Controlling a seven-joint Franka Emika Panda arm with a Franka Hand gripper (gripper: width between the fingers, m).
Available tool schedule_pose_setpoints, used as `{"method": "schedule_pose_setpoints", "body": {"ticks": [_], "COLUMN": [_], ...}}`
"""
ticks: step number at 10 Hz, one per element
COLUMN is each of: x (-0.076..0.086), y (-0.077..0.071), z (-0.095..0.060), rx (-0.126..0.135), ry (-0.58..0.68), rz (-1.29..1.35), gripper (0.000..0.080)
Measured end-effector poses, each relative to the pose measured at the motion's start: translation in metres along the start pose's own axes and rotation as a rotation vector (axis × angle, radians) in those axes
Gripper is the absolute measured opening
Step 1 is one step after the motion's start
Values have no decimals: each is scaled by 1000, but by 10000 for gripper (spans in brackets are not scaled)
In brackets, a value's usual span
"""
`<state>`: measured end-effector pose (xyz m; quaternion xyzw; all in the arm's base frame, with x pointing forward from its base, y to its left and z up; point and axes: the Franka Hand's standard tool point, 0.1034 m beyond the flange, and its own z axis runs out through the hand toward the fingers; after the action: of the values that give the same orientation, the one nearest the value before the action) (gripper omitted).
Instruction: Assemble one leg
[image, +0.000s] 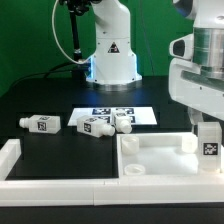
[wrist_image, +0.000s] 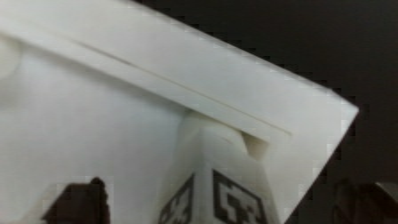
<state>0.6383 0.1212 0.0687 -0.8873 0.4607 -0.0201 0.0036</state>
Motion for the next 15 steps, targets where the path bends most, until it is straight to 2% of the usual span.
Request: {"method": "schedule_pose_setpoints", "body": {"ticks": [4,5,6,7,8,9,10,14,15], "x": [4,7,9,8,8,8,9,11,14], "y": [0,-4,-4,-4,-4,-4,-3,0,2], "z": [0,-2,-1,-1,-1,-1,-1,1,1], "rx": [0,22,29,29,28,29,28,24,32], "ry": [10,25,33,32,33,32,30,23,6], "rz": [-269,-411,-390,-345,-348,-310,-243,125,243], "gripper": [649,649,649,522,522,384,286,286,286]}}
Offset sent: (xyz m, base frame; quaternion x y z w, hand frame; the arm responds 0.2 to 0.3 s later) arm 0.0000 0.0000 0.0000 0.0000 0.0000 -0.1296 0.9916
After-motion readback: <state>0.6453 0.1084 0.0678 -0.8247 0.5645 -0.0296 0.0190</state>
